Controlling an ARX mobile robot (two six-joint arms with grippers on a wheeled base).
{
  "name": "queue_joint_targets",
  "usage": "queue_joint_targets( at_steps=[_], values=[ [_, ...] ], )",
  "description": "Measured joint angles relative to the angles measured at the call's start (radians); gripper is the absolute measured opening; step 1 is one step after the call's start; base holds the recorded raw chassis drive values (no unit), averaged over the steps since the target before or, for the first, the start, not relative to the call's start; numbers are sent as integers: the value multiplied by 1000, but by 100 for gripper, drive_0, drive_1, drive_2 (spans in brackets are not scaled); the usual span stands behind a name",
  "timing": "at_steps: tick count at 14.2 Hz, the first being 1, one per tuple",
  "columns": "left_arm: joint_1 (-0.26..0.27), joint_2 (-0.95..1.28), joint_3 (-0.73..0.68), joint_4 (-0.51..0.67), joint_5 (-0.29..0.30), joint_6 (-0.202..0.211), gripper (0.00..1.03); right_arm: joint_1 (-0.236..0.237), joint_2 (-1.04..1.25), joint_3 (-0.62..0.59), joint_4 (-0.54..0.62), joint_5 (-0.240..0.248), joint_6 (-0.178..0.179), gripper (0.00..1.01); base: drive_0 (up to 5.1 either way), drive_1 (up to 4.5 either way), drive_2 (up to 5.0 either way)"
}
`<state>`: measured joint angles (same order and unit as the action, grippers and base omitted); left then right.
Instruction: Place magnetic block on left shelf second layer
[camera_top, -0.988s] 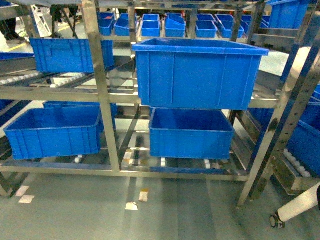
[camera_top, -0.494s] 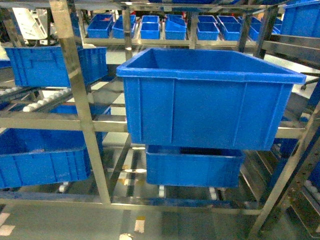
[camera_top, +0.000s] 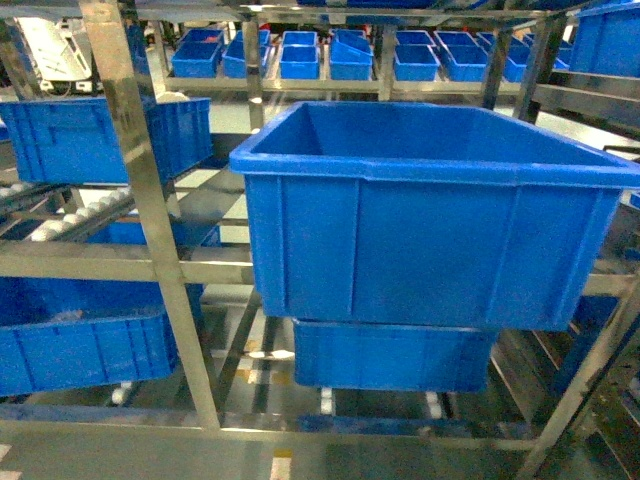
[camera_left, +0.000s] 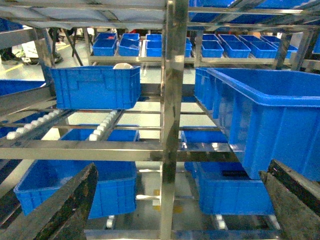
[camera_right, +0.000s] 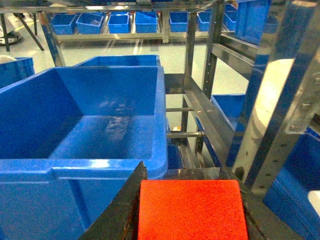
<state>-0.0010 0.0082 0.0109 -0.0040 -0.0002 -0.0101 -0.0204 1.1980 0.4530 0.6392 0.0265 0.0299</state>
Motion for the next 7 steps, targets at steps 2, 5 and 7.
queue_joint_targets(
  at_steps=[2, 5, 7],
  values=[
    [0, 0, 0, 0, 0, 0, 98, 1, 0, 0, 1, 0, 0, 34, -331, 494, -139],
    [0, 0, 0, 0, -1, 0, 98, 1, 0, 0, 1, 0, 0, 34, -296, 498, -199],
    [0, 0, 0, -3, -3, 0, 98, 2, 0, 0, 0, -3, 0, 34, -296, 498, -199]
  ],
)
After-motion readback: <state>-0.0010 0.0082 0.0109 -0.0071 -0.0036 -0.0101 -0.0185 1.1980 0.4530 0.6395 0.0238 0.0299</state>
